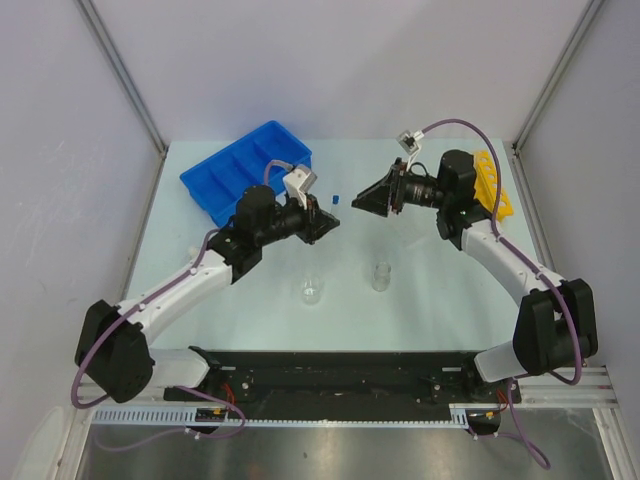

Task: Organize the chemistry lab equipment

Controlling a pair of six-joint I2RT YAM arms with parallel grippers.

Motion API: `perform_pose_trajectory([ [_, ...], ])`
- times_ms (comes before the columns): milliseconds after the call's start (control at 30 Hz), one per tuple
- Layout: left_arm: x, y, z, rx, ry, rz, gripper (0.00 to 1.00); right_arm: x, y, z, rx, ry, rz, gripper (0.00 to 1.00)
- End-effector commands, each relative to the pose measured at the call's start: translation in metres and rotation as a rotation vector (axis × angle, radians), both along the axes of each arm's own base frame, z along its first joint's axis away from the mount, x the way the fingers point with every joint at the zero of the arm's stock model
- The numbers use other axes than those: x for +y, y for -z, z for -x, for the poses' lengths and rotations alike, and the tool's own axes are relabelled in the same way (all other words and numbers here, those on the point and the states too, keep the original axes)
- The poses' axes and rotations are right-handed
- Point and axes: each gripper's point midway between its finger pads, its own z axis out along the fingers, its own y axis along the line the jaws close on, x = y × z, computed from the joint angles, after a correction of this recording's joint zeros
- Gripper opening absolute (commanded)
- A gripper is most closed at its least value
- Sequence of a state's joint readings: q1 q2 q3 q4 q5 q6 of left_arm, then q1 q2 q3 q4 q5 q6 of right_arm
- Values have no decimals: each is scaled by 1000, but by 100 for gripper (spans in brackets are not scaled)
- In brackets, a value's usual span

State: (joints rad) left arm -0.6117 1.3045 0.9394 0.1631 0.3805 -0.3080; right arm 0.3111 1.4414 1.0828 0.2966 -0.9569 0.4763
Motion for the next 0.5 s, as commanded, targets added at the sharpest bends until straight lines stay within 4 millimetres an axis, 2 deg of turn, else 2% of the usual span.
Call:
perform_pose_trajectory([
  [0, 20, 5, 13, -155, 96, -221, 13, 14, -5, 25, -85, -122, 7, 56],
  [33, 25, 13, 15, -176, 121, -276, 13, 18, -3, 28, -85, -138, 9, 56],
  [133, 31, 17, 20, -193, 145, -325, 13, 31, 5, 38, -73, -202, 14, 59],
  [333, 34, 19, 27, -206, 163, -340, 13, 51, 25, 48, -55, -256, 58, 62],
  [467, 34, 19, 30, -202, 175, -331, 13, 58, 35, 47, -48, -260, 84, 62],
])
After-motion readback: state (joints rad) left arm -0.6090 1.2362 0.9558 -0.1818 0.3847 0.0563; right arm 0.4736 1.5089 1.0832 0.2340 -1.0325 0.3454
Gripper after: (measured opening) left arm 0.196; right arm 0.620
